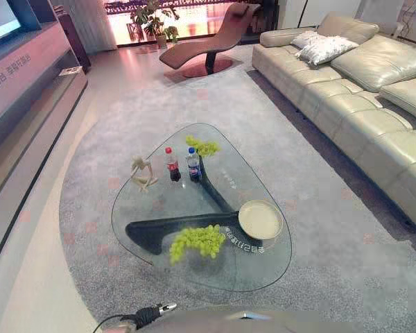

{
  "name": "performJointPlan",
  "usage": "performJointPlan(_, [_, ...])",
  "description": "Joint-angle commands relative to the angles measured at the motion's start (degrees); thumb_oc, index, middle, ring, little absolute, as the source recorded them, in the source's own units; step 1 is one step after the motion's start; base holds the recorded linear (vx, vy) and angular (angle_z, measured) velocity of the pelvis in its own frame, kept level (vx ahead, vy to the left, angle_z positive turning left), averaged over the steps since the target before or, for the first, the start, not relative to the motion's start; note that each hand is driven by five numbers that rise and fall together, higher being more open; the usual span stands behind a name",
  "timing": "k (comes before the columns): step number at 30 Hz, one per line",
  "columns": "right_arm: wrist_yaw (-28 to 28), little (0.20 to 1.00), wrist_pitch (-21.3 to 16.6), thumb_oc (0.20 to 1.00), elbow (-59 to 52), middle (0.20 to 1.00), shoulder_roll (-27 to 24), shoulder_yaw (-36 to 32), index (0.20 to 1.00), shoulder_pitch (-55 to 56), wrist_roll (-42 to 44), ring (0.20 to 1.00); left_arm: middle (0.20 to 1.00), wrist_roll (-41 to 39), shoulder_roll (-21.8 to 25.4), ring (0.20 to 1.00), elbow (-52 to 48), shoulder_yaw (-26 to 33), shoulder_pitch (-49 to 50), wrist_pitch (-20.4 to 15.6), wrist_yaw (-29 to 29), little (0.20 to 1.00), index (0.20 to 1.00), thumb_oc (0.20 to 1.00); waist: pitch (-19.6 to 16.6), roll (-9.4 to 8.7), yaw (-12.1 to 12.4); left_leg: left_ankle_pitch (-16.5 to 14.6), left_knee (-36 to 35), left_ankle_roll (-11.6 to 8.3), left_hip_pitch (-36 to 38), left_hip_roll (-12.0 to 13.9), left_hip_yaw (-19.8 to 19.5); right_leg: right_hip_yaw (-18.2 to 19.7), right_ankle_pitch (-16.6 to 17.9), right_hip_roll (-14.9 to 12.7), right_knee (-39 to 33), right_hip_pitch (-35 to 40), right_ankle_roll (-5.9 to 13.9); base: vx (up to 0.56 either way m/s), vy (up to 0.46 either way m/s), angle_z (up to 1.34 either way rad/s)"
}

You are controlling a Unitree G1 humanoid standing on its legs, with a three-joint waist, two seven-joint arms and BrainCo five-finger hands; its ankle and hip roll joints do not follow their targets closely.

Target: Pick up fruits into the plate

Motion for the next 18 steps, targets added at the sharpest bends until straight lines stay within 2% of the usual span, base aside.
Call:
performJointPlan(1, [-0.25,1.000,-0.09,1.000,2.19,1.000,2.59,-0.43,1.000,-4.23,0.45,1.000,1.000,1.44,-1.42,1.000,2.44,0.56,-4.84,0.25,0.18,1.000,1.000,1.000,4.69,-0.54,0.98,-10.17,0.47,1.35,4.54,-1.79,2.26,-0.96,-4.49,-1.50,2.34,2.13,1.35,0.12,0.003,-0.14])
performJointPlan(2, [-0.25,1.000,0.20,1.000,2.01,1.000,2.48,-0.35,1.000,-4.29,0.48,1.000,1.000,1.19,-1.36,1.000,2.52,0.45,-4.86,-1.97,0.61,1.000,1.000,1.000,4.68,-0.52,0.91,-10.17,0.47,1.39,4.56,-1.79,2.21,-0.80,-4.48,-1.48,2.32,2.11,1.33,0.00,0.000,0.00])
performJointPlan(4, [-0.18,1.000,0.19,1.000,2.11,1.000,2.35,-0.57,1.000,-4.26,0.17,1.000,1.000,-0.65,-1.19,1.000,2.24,0.89,-4.91,-0.63,2.82,1.000,1.000,1.000,4.71,-0.40,0.93,-10.27,0.47,1.41,4.67,-1.84,2.21,-0.86,-4.55,-1.49,2.27,2.25,1.39,0.02,0.008,0.00])
performJointPlan(8, [-0.27,1.000,0.26,1.000,2.23,1.000,2.15,-0.15,1.000,-4.46,0.43,1.000,1.000,2.31,-0.77,1.000,2.52,0.78,-5.16,-0.10,5.52,1.000,1.000,1.000,4.88,-0.34,0.88,-10.12,0.54,1.39,4.56,-1.83,2.31,-0.67,-4.54,-1.50,2.35,2.14,1.39,0.00,0.000,0.00])
performJointPlan(9, [-0.21,1.000,0.20,1.000,2.19,1.000,2.05,-0.01,1.000,-4.37,0.48,1.000,1.000,4.54,-0.59,1.000,2.77,0.67,-5.33,0.67,7.71,1.000,1.000,1.000,4.99,-0.35,0.76,-10.12,0.52,1.40,4.56,-1.81,2.38,-0.60,-4.56,-1.48,2.39,2.06,1.41,0.03,0.009,-0.01])
performJointPlan(13, [-0.47,1.000,0.43,1.000,1.98,1.000,1.97,0.44,1.000,-4.42,0.40,1.000,1.000,9.11,-0.42,1.000,2.55,-0.78,-5.45,0.60,8.56,1.000,1.000,1.000,5.39,-0.30,0.55,-10.07,0.61,1.42,4.39,-1.73,2.66,-0.26,-4.63,-1.37,2.55,1.78,1.38,0.01,0.001,0.00])
performJointPlan(18, [-0.86,1.000,0.82,1.000,1.15,1.000,1.24,1.91,1.000,-5.10,0.89,1.000,1.000,17.09,0.44,1.000,0.63,-5.27,-6.66,-1.15,11.75,1.000,1.000,1.000,7.07,-0.06,-0.27,-9.71,0.92,1.44,3.40,-1.53,3.21,1.00,-4.59,-1.14,3.49,0.07,1.48,0.03,0.006,-0.05])
